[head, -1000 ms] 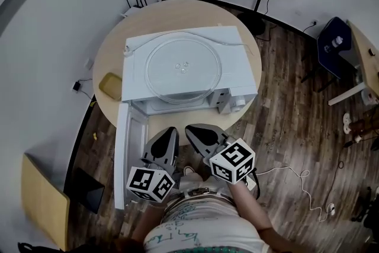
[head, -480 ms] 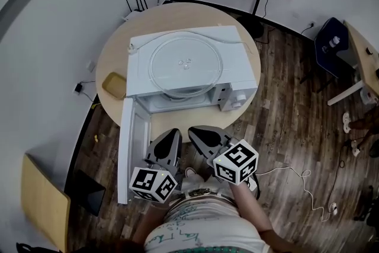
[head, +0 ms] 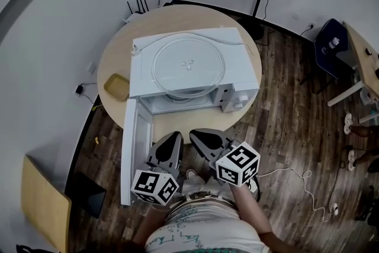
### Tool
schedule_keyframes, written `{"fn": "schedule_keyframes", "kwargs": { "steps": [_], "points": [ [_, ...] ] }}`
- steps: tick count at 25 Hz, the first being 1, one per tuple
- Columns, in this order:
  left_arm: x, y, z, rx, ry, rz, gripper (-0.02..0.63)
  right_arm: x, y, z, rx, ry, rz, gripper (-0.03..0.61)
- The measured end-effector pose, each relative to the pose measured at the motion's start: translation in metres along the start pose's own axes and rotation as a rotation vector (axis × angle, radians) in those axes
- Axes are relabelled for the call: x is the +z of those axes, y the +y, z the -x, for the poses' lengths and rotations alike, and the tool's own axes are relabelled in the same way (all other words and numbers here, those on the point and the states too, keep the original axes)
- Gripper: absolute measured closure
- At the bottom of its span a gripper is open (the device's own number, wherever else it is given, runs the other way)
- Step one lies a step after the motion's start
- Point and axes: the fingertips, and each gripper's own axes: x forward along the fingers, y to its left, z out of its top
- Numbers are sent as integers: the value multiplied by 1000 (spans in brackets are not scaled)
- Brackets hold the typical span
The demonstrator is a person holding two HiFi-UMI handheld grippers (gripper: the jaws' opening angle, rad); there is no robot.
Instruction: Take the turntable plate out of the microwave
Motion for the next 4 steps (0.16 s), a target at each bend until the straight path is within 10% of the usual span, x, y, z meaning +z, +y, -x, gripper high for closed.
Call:
{"fn": "schedule_keyframes", "kwargs": {
  "steps": [4],
  "points": [
    [-1,1,-2,-8,2,9,597,-1,0,-2,1,7,4,586]
  ]
}}
